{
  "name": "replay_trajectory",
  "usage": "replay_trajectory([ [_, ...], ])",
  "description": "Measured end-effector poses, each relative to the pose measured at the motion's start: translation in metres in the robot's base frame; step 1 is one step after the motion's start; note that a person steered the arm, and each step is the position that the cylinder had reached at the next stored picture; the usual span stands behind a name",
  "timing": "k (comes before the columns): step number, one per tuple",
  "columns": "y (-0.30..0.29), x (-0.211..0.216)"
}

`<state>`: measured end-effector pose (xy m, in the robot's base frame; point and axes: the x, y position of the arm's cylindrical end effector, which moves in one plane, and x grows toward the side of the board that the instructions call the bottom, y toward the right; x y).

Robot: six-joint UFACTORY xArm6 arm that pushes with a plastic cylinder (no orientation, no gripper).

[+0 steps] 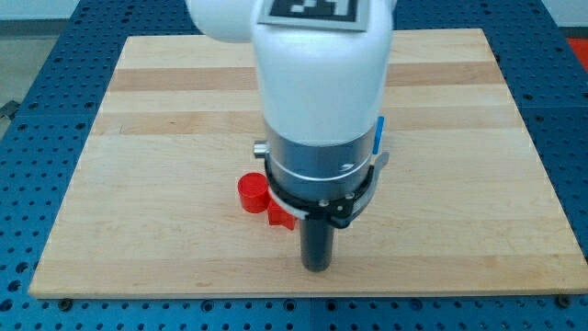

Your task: Slide the red blocks to the top left side

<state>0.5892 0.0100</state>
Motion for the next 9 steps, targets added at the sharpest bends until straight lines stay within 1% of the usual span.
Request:
replay_trajectory([
  [1,-0.002,-0.030],
  [2,-0.022,-0.046],
  [4,-0.106,-0.053],
  [5,-0.115,-0.051],
  [6,-0.070,-0.033],
  [7,-0.025,-0.045],
  [8,-0.015,-0.088],
  [9,-0.018,-0.099],
])
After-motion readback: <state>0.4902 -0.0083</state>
